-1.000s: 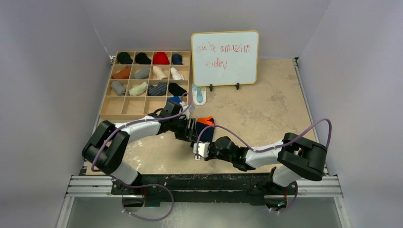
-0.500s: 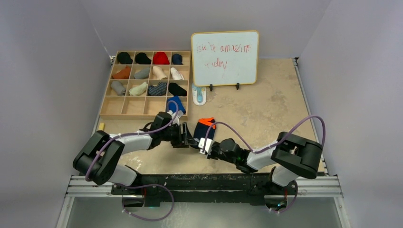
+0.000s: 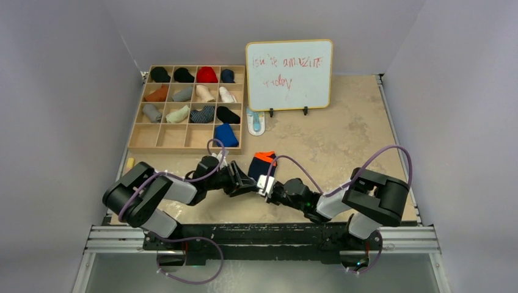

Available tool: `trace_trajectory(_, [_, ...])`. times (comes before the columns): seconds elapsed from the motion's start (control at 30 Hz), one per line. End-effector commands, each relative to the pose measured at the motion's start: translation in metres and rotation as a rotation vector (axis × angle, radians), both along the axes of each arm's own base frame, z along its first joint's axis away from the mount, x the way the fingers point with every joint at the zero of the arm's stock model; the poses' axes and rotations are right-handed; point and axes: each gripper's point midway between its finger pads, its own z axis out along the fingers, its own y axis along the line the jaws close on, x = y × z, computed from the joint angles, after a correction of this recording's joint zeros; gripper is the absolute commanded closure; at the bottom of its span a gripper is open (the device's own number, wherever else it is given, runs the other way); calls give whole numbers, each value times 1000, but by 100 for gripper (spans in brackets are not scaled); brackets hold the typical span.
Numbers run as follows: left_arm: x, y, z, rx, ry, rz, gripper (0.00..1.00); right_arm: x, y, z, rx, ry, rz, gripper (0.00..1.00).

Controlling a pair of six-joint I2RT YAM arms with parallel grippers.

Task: Roll the underwear
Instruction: Roll the underwear to the center of the board.

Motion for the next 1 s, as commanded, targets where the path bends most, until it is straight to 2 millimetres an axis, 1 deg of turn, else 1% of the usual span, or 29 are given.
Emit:
trace_trajectory(0.0, [-4,0,-21,20,69,77,51,-13,-6,-16,-30,67,29,81])
trace_trajectory(0.17, [-9,8,-29,40,86,115,53,-14,-11,-18,-35,67,22,81])
trace_trajectory(0.33, [-3,9,-27,46,68,137,52,-14,-11,-17,-27,65,21,81])
trace_trajectory(0.6, [-3,27,-37,102,81,224,51,-17,-10,-15,0,63,32,80])
trace_trajectory(0.63, [-2,30,-39,119,81,238,53,-17,-9,-14,6,63,33,80])
trace_trajectory(0.7, [3,34,-43,151,68,258,64,-17,-8,-14,7,64,38,80])
trace_trajectory(0.73, [6,33,-43,154,59,255,69,-17,-8,-14,6,62,41,80])
trace_trajectory(0.83, [12,26,-42,157,44,233,90,-16,-6,-13,2,41,57,79])
trace_trajectory(0.87, [13,25,-42,154,42,229,95,-15,-5,-11,4,30,60,75])
trace_trajectory(0.9, [13,25,-41,151,39,227,100,-12,-4,-6,8,0,58,69])
trace_trajectory(0.93, [13,24,-40,152,32,220,100,-8,-5,0,4,-28,51,62])
trace_trajectory(0.97, [12,23,-38,154,29,213,100,-7,-5,2,-11,-45,60,52])
